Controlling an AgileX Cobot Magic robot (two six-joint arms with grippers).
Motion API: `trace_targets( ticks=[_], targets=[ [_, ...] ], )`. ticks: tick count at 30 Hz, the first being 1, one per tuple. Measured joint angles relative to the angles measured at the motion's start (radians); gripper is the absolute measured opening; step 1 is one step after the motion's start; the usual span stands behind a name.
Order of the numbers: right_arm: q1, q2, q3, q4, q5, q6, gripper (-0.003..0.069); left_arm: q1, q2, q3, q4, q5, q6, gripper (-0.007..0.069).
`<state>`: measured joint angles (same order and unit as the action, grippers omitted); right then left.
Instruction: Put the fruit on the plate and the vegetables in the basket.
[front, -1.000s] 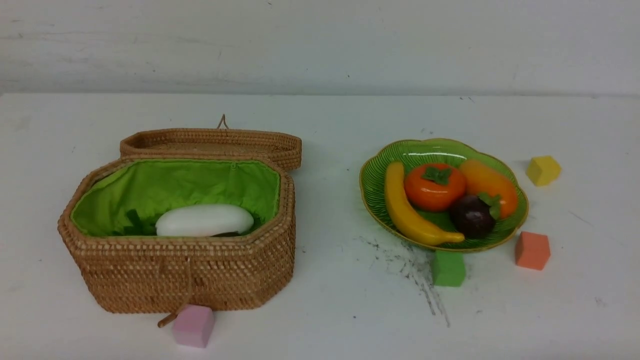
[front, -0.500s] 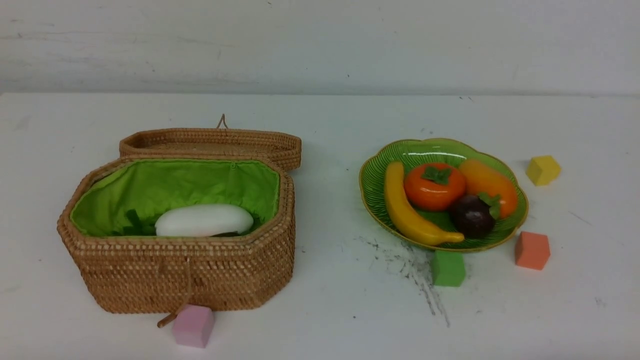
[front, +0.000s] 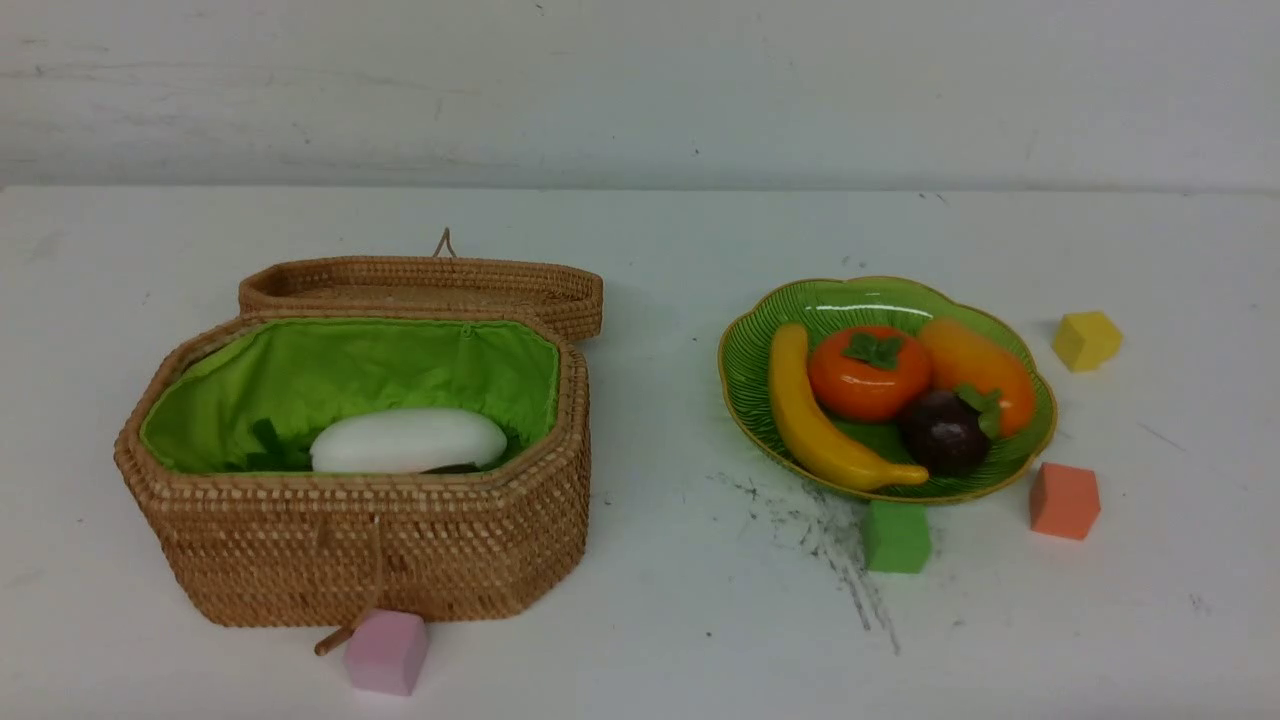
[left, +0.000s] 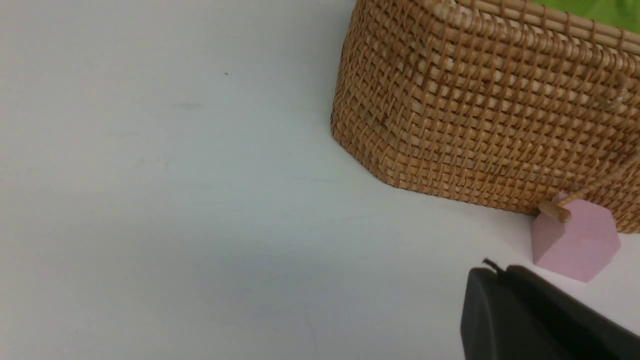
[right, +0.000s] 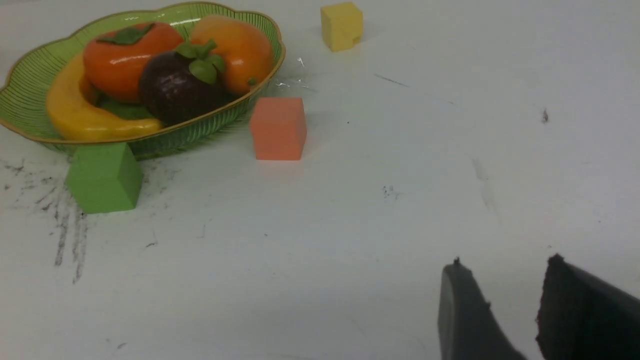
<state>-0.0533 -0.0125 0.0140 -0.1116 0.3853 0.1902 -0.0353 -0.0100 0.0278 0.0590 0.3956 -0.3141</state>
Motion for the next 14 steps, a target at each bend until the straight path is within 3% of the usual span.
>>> trace_targets(
  ticks=[14],
  targets=[
    [0.0, 0.0, 0.0, 0.0, 0.0, 0.0, 0.0245, 0.0, 0.0, 0.0, 0.0, 0.0, 0.0, 0.0019]
  ],
)
